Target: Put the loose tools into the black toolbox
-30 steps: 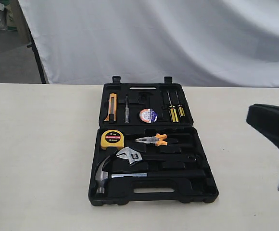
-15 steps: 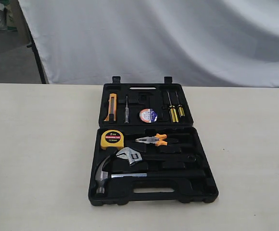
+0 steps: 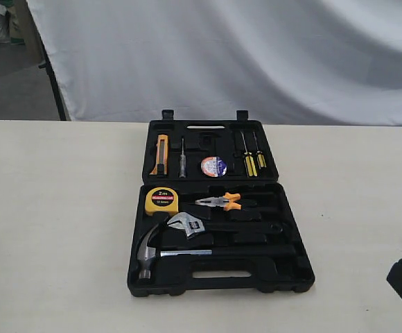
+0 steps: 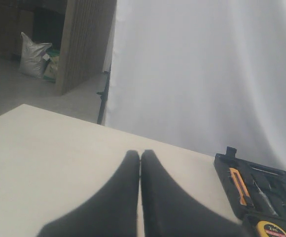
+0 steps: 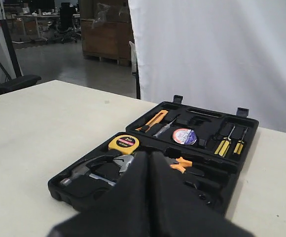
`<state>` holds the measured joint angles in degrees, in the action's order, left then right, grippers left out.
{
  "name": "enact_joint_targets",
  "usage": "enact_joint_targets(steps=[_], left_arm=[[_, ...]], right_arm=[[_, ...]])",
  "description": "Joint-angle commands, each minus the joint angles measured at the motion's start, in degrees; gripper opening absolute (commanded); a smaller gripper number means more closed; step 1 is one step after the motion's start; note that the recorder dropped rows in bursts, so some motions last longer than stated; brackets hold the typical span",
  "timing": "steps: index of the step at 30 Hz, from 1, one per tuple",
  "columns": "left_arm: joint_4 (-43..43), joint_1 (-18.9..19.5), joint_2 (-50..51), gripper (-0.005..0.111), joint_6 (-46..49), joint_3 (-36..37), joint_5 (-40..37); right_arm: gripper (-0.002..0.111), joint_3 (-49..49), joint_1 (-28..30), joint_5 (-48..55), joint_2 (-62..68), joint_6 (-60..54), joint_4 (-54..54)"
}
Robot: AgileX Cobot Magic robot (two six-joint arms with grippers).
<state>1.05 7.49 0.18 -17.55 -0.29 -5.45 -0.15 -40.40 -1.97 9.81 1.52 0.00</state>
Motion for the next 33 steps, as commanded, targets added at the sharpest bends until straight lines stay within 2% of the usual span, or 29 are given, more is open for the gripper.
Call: enact_joint_targets(steps=[1, 8, 10, 14, 18, 22, 25, 33], left_arm=[[0.3, 1.5, -0.2, 0.001, -0.3, -0.2, 0.4], [0.3, 1.5, -0.2, 0.001, -0.3, -0.2, 0.4], [0.3, 1.5, -0.2, 0.001, -0.3, -0.2, 0.4], [0.3, 1.5, -0.2, 0.001, -0.3, -0.2, 0.4], [0.3, 1.5, -0.2, 0.001, -0.3, -0.2, 0.4], [0.3, 1.5, -0.2, 0.001, -0.3, -0.2, 0.4], [0.3, 1.5, -0.2, 0.001, -0.3, -0.2, 0.4], [0.3, 1.5, -0.2, 0.001, -0.3, -0.2, 0.4]], right_arm=[[0.0, 0.1, 0.3, 0.1, -0.4, 2.3, -2.0], [0.0, 0.1, 0.3, -0.4, -0.4, 2.4, -1.3], [0.0, 0.1, 2.3, -0.6, -0.5, 2.4, -1.3], [0.0, 0.1, 13.4, -0.8, -0.5, 7.8, -1.2], [0.0, 0.1, 27.0, -1.1, -1.3, 13.3, -1.2], [0.0, 0.1, 35.5, 1.1, -5.1, 14.6, -1.2], [0.0, 0.1, 37.0, 4.6, -9.6, 14.1, -1.2], [0.0, 0.1, 36.8, 9.0, -9.8, 9.6, -1.8]])
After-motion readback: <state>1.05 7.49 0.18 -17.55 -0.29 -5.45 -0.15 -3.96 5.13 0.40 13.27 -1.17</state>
